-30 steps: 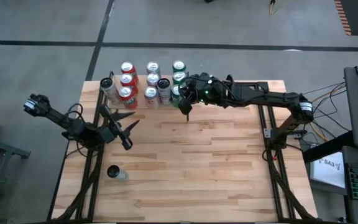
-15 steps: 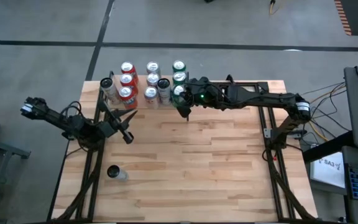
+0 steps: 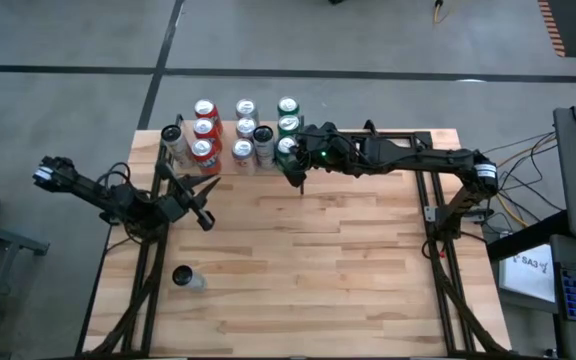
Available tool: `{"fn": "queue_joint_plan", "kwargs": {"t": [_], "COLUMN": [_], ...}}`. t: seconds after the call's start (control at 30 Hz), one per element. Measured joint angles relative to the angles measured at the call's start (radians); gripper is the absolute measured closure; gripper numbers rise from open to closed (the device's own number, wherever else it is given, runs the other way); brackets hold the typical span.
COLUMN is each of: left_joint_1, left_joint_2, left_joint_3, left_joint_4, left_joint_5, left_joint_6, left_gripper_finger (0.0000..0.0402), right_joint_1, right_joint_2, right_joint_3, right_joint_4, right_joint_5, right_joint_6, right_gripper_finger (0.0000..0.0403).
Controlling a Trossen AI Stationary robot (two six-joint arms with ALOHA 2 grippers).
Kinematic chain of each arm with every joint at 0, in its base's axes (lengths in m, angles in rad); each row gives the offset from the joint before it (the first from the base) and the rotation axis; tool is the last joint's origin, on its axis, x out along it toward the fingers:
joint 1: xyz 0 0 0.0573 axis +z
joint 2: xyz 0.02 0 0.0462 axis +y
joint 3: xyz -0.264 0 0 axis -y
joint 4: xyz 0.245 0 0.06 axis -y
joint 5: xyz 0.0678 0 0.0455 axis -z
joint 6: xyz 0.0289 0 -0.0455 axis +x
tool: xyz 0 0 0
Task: Place canned beverage on shelf
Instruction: Put the green soda can aligned with the other green soda cans on the shelf
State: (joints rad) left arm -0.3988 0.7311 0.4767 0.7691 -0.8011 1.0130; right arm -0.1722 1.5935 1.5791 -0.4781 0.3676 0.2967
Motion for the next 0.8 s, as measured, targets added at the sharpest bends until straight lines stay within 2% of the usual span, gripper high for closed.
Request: {"fn": "queue_joint_plan", "kwargs": {"t": [0.47, 0.8], "left_joint_1": [0.0, 0.0], "left_joint_2": [0.0, 0.0], "left_joint_3": [0.0, 0.001], "left_joint_4": [0.017, 0.021], "left_joint_5": [0.007, 0.009], "left_joint_6": [0.026, 0.026], "left_gripper_finger": [0.0366, 0.0366], "right_joint_1": [0.0, 0.015], "right_joint_2": [-0.002, 0.011], "right_joint_3": [0.019, 0.037], "right_joint_4": [-0.047, 0.052], "right_joint_5": [0.025, 0.003], "right_joint_6": [-0.058, -0.08], "right_gripper_finger": [0.0394, 0.0394]}}
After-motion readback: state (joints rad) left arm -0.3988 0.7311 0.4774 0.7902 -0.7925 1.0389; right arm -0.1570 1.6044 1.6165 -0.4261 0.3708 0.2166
